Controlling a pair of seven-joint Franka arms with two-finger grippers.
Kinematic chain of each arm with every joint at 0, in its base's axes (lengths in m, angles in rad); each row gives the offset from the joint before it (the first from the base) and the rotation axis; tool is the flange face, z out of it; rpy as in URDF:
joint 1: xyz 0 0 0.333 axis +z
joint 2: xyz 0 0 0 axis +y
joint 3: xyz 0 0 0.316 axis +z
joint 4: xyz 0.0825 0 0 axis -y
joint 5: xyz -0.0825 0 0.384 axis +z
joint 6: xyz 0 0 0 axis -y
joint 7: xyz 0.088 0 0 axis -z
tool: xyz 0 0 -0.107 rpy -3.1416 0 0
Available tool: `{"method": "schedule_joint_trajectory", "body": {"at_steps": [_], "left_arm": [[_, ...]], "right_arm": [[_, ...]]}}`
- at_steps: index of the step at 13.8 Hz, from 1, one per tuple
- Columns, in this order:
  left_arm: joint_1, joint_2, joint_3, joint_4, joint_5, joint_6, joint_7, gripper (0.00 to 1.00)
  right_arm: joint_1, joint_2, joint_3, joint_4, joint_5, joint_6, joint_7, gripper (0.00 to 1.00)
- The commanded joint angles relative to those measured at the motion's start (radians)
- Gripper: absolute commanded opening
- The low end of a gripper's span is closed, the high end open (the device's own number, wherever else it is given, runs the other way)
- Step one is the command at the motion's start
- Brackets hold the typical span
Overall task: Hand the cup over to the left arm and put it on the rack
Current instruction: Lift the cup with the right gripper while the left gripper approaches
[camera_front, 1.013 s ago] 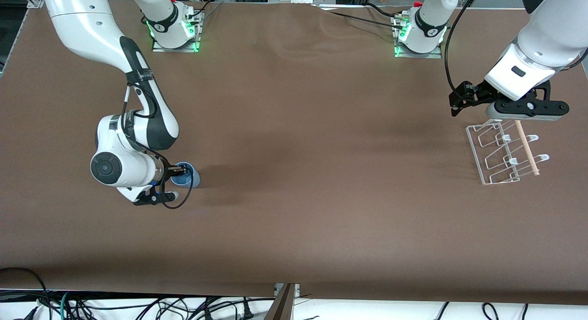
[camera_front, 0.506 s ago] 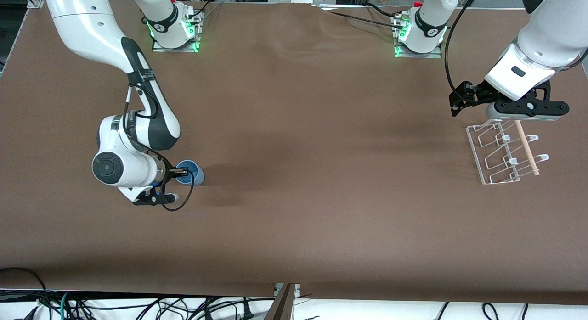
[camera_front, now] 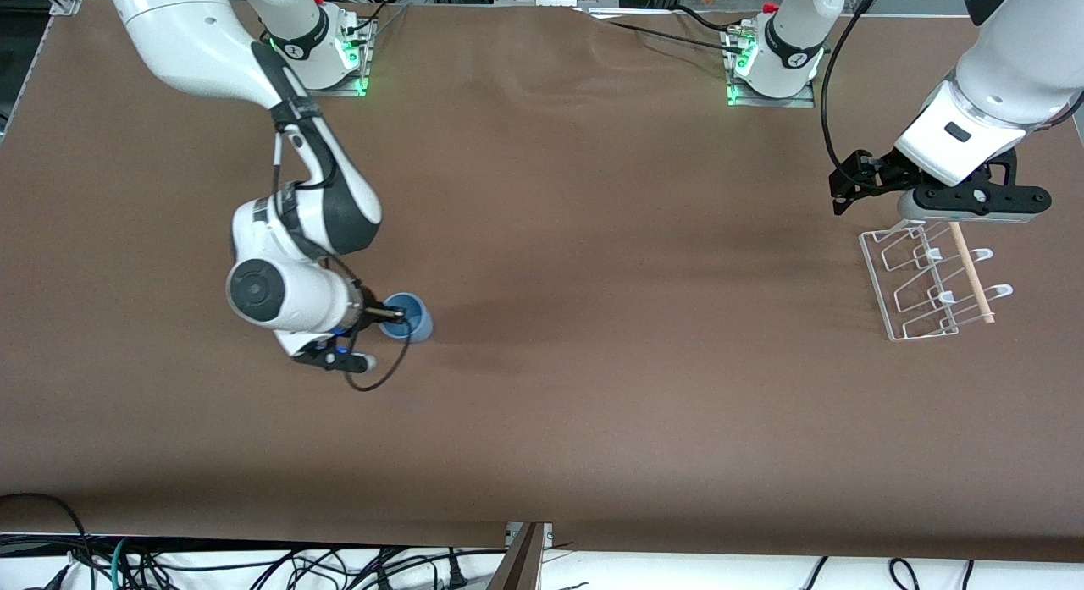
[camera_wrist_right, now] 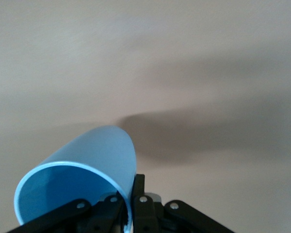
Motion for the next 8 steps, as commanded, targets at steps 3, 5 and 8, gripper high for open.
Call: {"method": "schedule_joint_trajectory", "body": {"at_steps": [3,5,8], "left_arm": [[-0.004,0.013,-0.006,0.009,-0.030,-0.029,0.040,1.00],[0.002,0.036,-0.006,0.008,-0.087,-0.044,0.055,1.00],[-0.009,0.070,-0.006,0.006,-0.175,-0.118,0.237,1.00]], "right_arm": [[-0.005,-0.002,0.111,0.102,0.267,-0.002,0.227,0.00],[0.029,-0.004,0.125,0.145,0.382,-0.002,0.279,0.00],[0.081,0.001,0.125,0.209,0.503,0.023,0.402,0.00]]}}
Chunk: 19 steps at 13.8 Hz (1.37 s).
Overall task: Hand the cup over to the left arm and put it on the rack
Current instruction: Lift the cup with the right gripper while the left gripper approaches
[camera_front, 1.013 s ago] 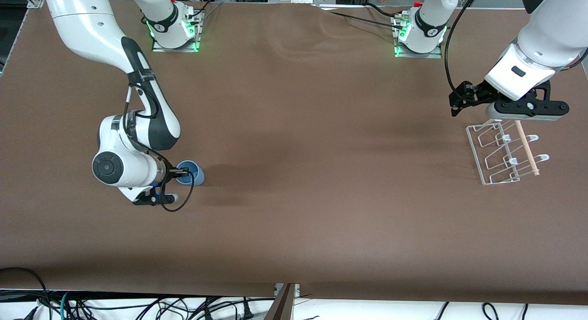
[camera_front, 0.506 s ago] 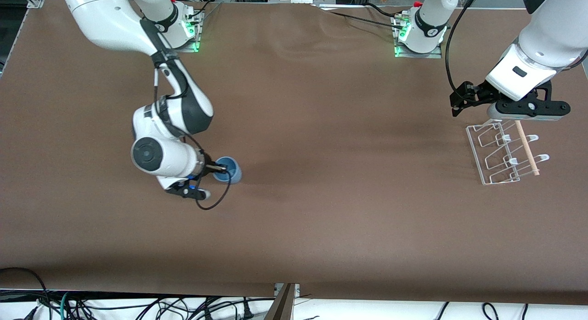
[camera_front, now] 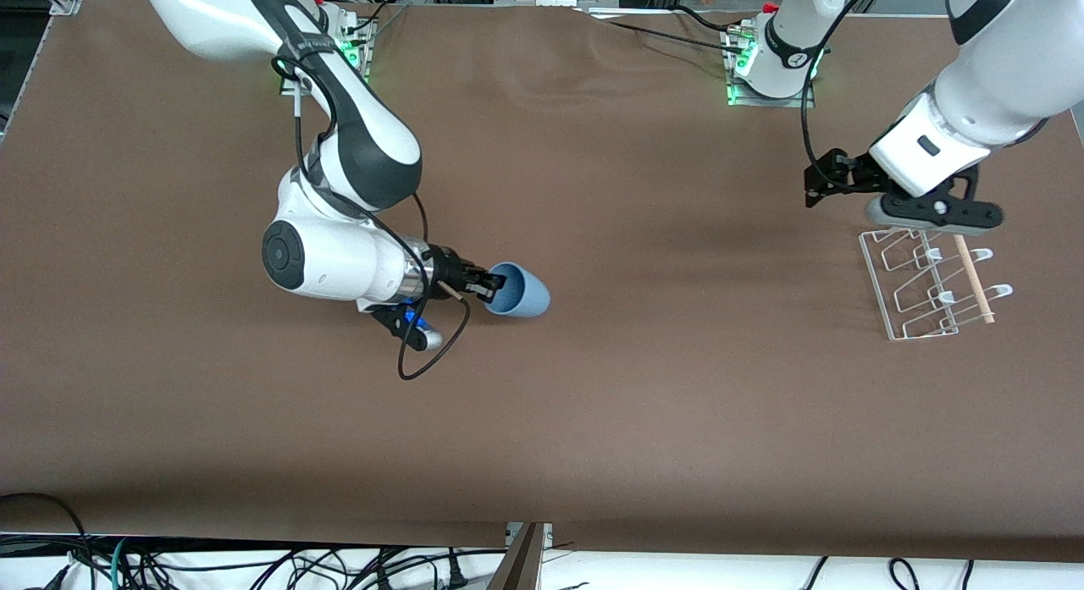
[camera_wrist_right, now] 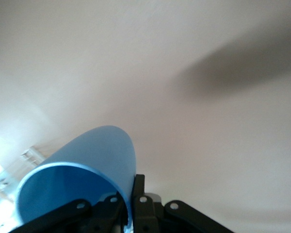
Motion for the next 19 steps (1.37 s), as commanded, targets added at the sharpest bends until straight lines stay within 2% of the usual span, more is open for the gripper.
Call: {"method": "schedule_joint_trajectory", "body": {"at_steps": [1,2,4,7,11,15,19], "left_arm": [[-0.011,0.031,-0.003,0.009,-0.040,-0.054,0.172,1.00],[-0.009,0.038,-0.008,0.009,-0.078,-0.051,0.238,1.00],[0.007,0.080,-0.003,0.011,-0.227,-0.003,0.367,1.00],[0.014,0.107,-0.006,0.009,-0.330,0.047,0.573,1.00],[0.014,0.126,-0.006,0.005,-0.532,0.067,0.870,1.00],[-0.006,0.175,-0.009,0.006,-0.728,0.130,1.110,1.00],[-0.031,0.220,-0.060,0.002,-0.766,0.258,1.343,1.00]], "right_arm": [[0.041,0.009,0.002,0.046,0.120,0.055,0.080,0.00],[0.064,0.009,0.002,0.046,0.160,0.085,0.086,0.00],[0.079,0.009,0.002,0.046,0.200,0.103,0.112,0.00],[0.101,0.007,0.004,0.059,0.209,0.105,0.164,0.00],[0.127,0.007,0.004,0.093,0.260,0.105,0.221,0.00],[0.158,0.007,0.005,0.107,0.265,0.105,0.246,0.00],[0.162,0.007,0.005,0.118,0.265,0.105,0.260,0.00]]}}
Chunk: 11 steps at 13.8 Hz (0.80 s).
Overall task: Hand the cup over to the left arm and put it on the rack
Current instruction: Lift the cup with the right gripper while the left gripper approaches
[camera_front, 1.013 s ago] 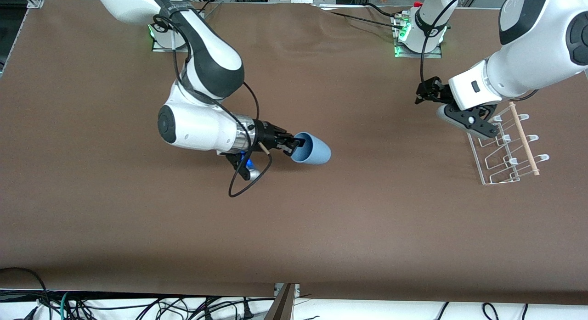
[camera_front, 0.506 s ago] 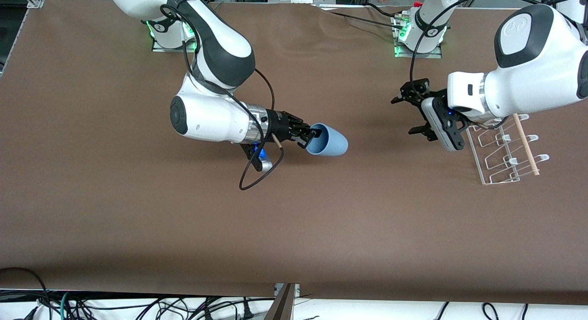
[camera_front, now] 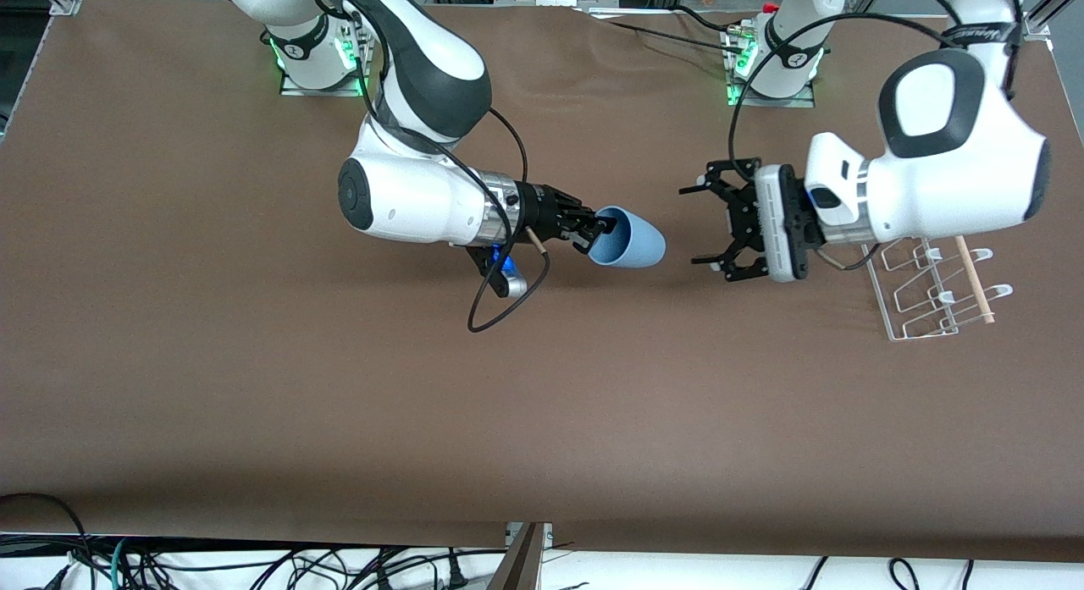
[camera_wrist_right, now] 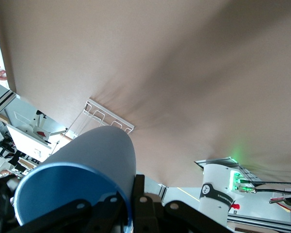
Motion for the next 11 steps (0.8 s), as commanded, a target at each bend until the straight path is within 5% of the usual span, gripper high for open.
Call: {"method": "schedule_joint_trajectory", "body": {"at_steps": [1,8,9,11], "left_arm": [[-0.013,0.018,-0.022,0.000,-0.025,0.049,0.126,1.00],[-0.035,0.067,-0.058,-0.010,-0.099,0.076,0.214,1.00],[-0.035,0.067,-0.060,-0.008,-0.099,0.076,0.216,0.93],[-0.035,0.067,-0.060,-0.002,-0.099,0.076,0.229,0.30]], "right_arm": [[0.006,0.006,0.001,0.036,0.019,0.000,0.017,0.00],[0.009,0.009,0.001,0.051,0.019,0.011,0.016,0.00],[0.009,0.010,0.001,0.054,0.019,0.012,0.016,0.00],[0.009,0.010,0.001,0.055,0.019,0.012,0.016,0.00]]}}
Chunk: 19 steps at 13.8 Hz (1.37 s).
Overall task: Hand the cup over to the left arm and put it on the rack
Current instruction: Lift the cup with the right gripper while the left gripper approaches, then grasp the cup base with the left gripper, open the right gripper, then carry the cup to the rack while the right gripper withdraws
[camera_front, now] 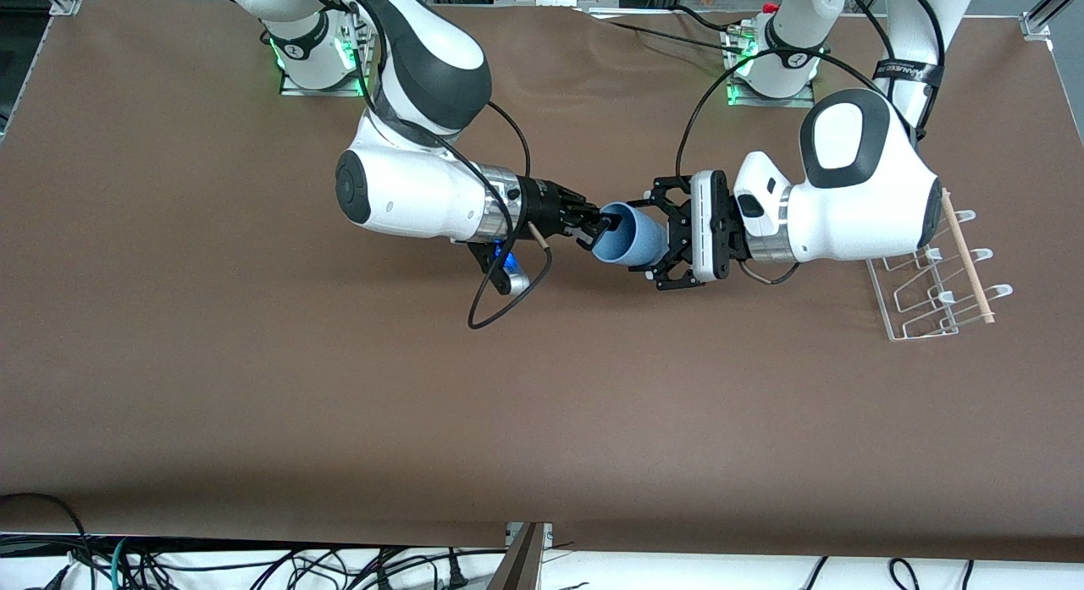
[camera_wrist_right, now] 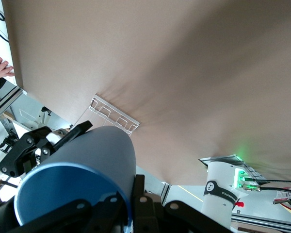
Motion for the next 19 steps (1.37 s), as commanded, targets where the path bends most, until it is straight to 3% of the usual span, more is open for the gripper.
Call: {"method": "schedule_joint_trajectory", "body": {"at_steps": [1,2,5,6,7,8,11,16,19], "left_arm": [[-0.004,-0.006,-0.008,0.003,-0.032,-0.010,0.041,0.07],[-0.004,-0.006,-0.009,0.003,-0.032,-0.010,0.040,0.01],[-0.001,-0.006,-0.009,0.005,-0.032,-0.011,0.038,0.00],[-0.001,-0.009,-0.009,0.009,-0.032,-0.014,0.031,0.00],[0.000,-0.013,-0.009,0.009,-0.029,-0.022,0.028,0.00],[0.008,-0.015,-0.009,0.009,-0.023,-0.033,0.028,0.00],[0.023,-0.021,-0.008,0.011,-0.022,-0.074,0.026,0.00],[0.054,-0.027,0.001,0.012,-0.014,-0.151,0.025,0.00],[0.105,-0.030,0.003,0.017,0.052,-0.168,0.025,0.00]], "right_arm": [[0.003,0.010,0.000,0.028,0.018,0.014,0.011,0.00],[0.003,0.010,-0.002,0.028,0.018,0.014,0.006,0.00],[0.000,0.015,-0.005,0.028,0.012,0.014,-0.008,0.01],[-0.006,0.015,-0.006,0.028,0.012,0.014,-0.009,0.14],[-0.015,0.013,-0.009,0.028,0.012,0.011,-0.011,0.44],[-0.030,0.013,-0.013,0.028,0.012,0.008,-0.009,0.64],[-0.119,0.004,-0.011,0.028,0.006,-0.039,-0.031,0.94],[-0.378,-0.049,-0.016,0.029,0.003,-0.323,-0.233,0.98],[-0.522,-0.086,-0.016,0.029,-0.124,-0.443,-0.374,0.99]]}}
